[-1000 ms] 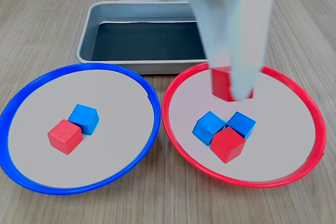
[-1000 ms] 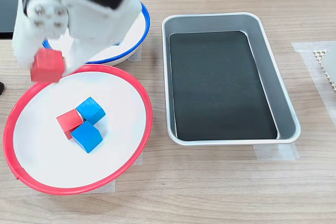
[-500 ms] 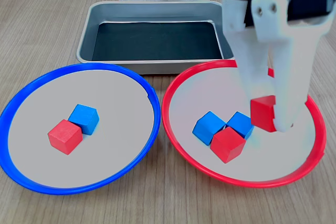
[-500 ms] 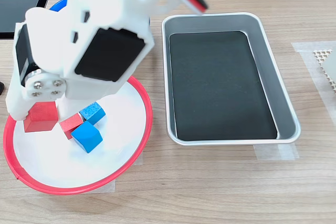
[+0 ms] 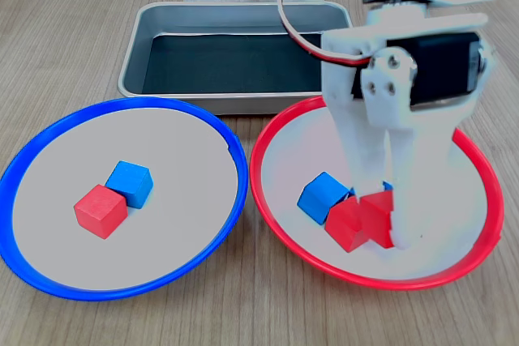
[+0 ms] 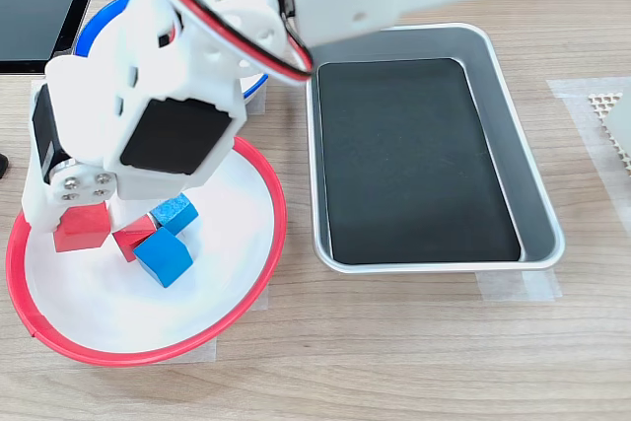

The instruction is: Relocate any misplaced blocks to their matching dishes.

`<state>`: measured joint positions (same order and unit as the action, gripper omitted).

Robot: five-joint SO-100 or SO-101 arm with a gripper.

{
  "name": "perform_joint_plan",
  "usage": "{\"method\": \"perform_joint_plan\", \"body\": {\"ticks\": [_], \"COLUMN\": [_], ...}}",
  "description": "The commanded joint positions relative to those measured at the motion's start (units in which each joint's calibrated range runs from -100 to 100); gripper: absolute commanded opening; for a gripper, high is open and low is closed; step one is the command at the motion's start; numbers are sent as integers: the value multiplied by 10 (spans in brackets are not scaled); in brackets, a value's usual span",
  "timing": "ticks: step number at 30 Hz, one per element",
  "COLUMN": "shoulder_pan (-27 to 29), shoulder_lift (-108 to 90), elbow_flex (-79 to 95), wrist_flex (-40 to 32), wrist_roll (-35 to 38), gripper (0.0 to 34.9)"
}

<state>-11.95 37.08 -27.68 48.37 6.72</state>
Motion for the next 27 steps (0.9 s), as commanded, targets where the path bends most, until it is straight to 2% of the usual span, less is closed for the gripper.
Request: {"method": "perform_joint_plan", "body": {"ticks": [1,9,17,22,27], "shoulder_pan": [13,13,10,-9,-17], "shoulder_lift": [-3,0,-40,-103,-161], "elbow_flex": [-29,-44,-44,6,76], "wrist_flex": [5,33,61,115,147], "wrist_roll": [1,3,8,38,46], "gripper": [76,139,137,127,132]}}
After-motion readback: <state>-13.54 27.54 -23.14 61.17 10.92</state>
